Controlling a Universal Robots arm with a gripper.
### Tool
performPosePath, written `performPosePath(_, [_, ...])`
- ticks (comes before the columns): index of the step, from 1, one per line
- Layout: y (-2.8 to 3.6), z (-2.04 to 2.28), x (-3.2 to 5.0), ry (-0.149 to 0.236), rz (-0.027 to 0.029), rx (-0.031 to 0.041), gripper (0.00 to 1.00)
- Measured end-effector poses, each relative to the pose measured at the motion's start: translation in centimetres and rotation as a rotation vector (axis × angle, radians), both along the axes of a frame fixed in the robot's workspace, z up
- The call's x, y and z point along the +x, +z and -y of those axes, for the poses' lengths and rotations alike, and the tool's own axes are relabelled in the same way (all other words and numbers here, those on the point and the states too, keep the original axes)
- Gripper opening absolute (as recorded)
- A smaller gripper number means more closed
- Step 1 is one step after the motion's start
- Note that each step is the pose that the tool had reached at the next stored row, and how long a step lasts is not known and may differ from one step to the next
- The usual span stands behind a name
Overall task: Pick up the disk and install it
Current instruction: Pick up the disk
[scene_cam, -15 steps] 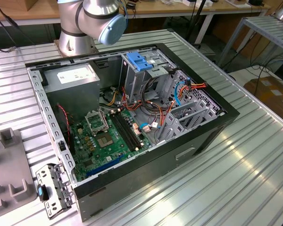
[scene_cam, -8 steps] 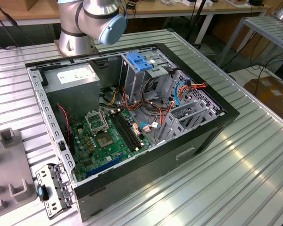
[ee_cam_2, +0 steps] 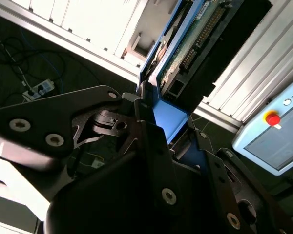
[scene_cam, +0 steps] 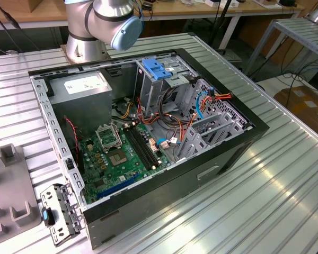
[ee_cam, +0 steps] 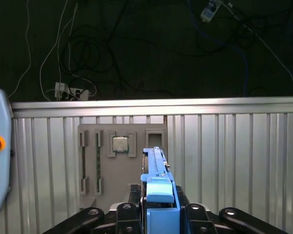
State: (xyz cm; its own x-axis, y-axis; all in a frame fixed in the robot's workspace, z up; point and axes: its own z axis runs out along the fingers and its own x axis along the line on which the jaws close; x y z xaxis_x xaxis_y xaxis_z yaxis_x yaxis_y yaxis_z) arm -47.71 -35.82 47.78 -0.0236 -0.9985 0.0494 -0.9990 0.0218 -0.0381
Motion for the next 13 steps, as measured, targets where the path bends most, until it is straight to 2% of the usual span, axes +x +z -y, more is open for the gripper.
performPosePath(6, [0.85, 0.00, 0.00, 0.001, -0.0002, -0.0001, 0.37])
performPosePath(13, [0.85, 0.00, 0.00, 0.002, 0.0000, 0.0000, 0.37])
